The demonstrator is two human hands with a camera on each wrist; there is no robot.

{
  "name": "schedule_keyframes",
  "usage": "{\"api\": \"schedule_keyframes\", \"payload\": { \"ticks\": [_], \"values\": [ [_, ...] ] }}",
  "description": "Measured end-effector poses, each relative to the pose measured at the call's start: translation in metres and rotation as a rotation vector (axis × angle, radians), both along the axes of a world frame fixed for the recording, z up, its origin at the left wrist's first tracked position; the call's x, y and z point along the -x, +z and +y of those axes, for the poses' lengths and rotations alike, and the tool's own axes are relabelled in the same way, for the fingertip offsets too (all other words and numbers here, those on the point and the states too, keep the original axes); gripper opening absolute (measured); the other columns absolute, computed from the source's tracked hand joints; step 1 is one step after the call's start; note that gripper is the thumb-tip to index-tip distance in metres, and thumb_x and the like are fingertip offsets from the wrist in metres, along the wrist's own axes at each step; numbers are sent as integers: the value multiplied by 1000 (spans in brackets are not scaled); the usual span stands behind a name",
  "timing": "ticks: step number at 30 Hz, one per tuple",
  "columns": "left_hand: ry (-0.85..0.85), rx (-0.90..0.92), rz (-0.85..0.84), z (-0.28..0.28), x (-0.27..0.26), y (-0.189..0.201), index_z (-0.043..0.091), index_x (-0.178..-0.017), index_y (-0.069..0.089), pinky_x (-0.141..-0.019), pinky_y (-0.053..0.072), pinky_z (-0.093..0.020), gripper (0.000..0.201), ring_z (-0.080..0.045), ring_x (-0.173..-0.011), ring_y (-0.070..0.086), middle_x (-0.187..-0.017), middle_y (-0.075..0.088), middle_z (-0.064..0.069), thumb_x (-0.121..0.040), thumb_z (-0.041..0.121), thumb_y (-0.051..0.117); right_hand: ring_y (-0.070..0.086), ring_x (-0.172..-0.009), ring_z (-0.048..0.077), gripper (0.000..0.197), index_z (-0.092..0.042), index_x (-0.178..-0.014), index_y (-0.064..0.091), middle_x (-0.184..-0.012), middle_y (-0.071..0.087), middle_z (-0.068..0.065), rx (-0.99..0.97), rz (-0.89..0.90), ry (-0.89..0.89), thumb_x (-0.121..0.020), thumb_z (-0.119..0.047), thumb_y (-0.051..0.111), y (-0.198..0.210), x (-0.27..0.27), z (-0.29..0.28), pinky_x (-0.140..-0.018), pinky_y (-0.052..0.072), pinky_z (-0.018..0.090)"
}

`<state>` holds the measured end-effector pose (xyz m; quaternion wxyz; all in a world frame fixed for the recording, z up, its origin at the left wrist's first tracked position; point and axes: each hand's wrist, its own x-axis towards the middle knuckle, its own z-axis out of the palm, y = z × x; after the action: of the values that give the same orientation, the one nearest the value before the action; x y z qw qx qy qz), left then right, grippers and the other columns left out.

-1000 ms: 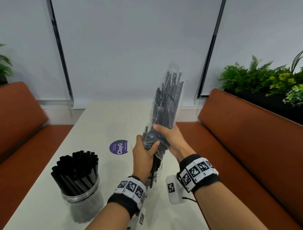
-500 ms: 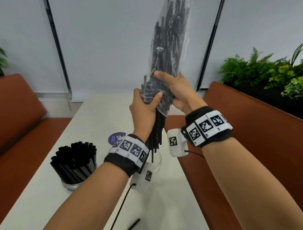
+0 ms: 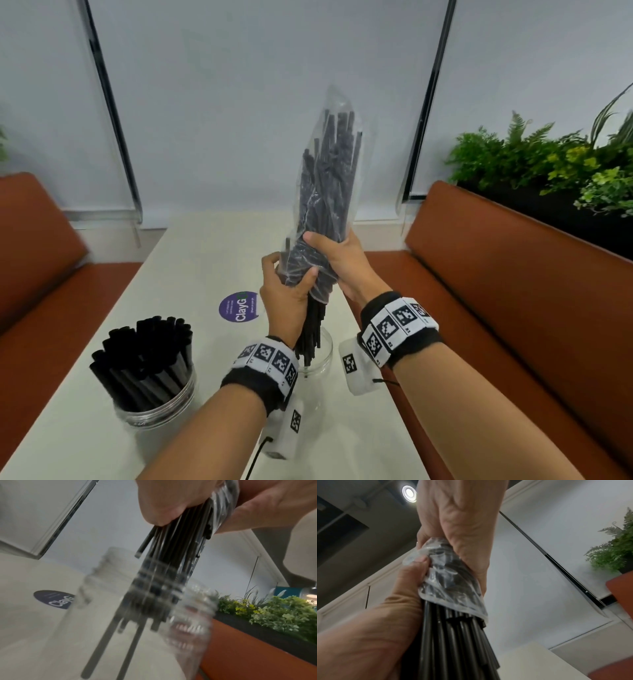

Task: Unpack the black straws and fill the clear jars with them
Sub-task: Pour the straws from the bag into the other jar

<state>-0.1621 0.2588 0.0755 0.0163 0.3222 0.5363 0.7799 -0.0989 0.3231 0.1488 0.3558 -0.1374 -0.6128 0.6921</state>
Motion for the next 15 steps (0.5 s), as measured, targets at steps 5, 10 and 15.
{"api": "schedule_keyframes", "payload": {
  "ticks": [5,10,15],
  "values": [
    [-187,164,57,-13,-1,-29,17,-113,44,-70,50,-9,63,9,-79,63,-91,64,13,-65,54,63,69,-81,15,27,-15,-106,59,-94,69,4,-21,-51,41,-85,1,62,-30,-10,-3,-73,58,23],
    [-344,423,131,-32,8,-48,21,-119,37,-74,46,-4,48,16,-85,59,-99,57,19,-83,37,64,66,-96,22,33,-15,-114,55,-105,67,7,-10,-82,31,-85,-1,62,-60,-20,-8,-83,57,28],
    [-482,501,116,-48,10,-48,29,-124,29,-80,44,-3,73,19,-99,55,-113,53,22,-66,56,63,65,-105,24,67,-7,-129,47,-115,65,9,-69,-111,71,-72,-24,78,-60,-25,-6,-83,56,25]
  ]
}}
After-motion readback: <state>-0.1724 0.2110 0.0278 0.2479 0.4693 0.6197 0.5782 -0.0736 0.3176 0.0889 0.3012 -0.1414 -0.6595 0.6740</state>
